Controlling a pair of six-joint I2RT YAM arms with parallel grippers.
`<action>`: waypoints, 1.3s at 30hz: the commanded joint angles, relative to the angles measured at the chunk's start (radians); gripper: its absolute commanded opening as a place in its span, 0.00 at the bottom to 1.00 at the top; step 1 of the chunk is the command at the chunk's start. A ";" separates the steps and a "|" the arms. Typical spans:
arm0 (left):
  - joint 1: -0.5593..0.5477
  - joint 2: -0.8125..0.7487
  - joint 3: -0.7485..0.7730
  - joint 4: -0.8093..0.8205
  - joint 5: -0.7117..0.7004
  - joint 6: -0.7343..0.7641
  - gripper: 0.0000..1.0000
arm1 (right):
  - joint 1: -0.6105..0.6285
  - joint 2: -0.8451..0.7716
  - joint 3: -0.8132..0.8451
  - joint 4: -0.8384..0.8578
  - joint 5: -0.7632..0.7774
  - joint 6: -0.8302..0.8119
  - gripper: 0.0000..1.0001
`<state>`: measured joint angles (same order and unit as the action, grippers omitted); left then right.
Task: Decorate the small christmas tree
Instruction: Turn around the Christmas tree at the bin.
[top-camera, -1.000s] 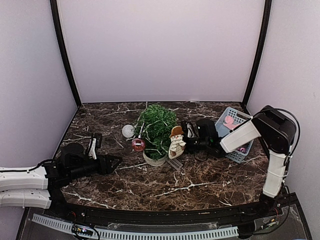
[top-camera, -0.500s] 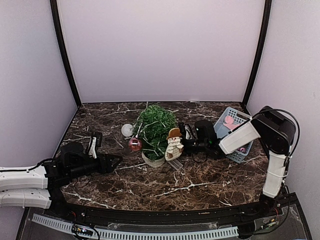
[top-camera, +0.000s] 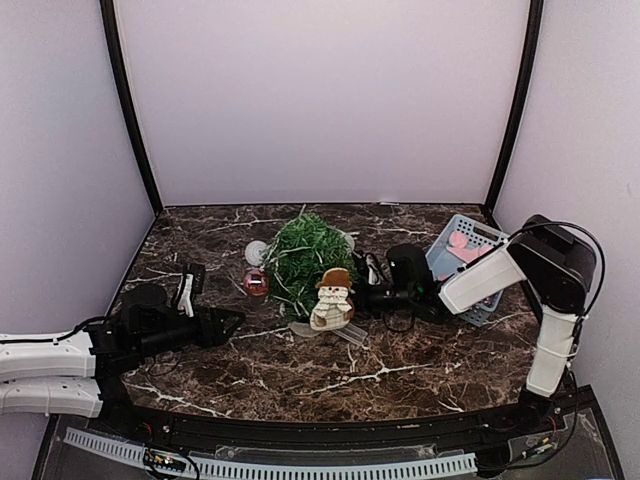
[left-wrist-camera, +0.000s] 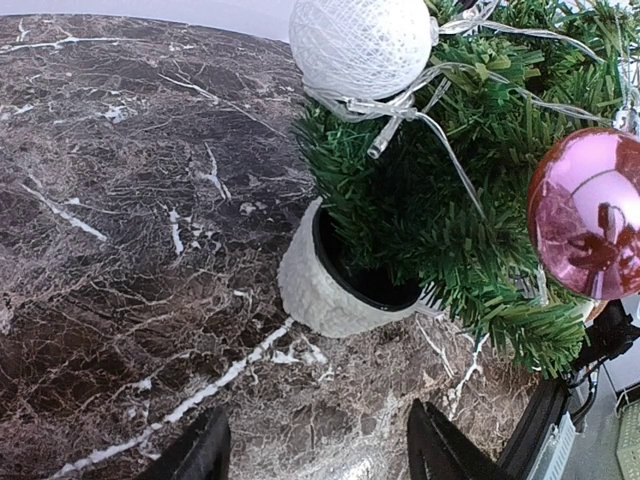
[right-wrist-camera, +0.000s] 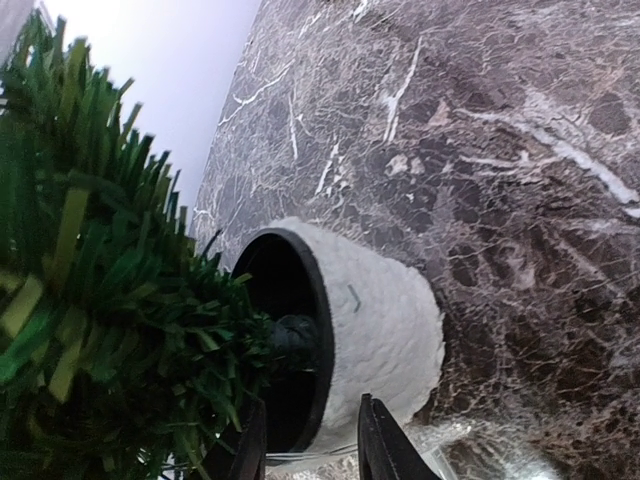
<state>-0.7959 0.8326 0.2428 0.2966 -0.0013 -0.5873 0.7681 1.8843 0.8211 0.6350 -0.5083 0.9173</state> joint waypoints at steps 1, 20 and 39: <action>-0.005 -0.007 0.030 -0.013 -0.010 0.016 0.64 | 0.022 -0.041 -0.011 0.021 -0.014 0.005 0.33; -0.005 -0.047 0.027 -0.045 -0.035 0.012 0.63 | 0.025 -0.140 -0.083 -0.017 0.063 0.001 0.34; -0.005 -0.081 0.027 -0.073 -0.058 0.013 0.63 | -0.034 -0.012 -0.026 0.107 0.037 0.040 0.34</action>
<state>-0.7963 0.7670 0.2462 0.2325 -0.0456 -0.5858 0.7311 1.8278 0.7620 0.6353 -0.4545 0.9234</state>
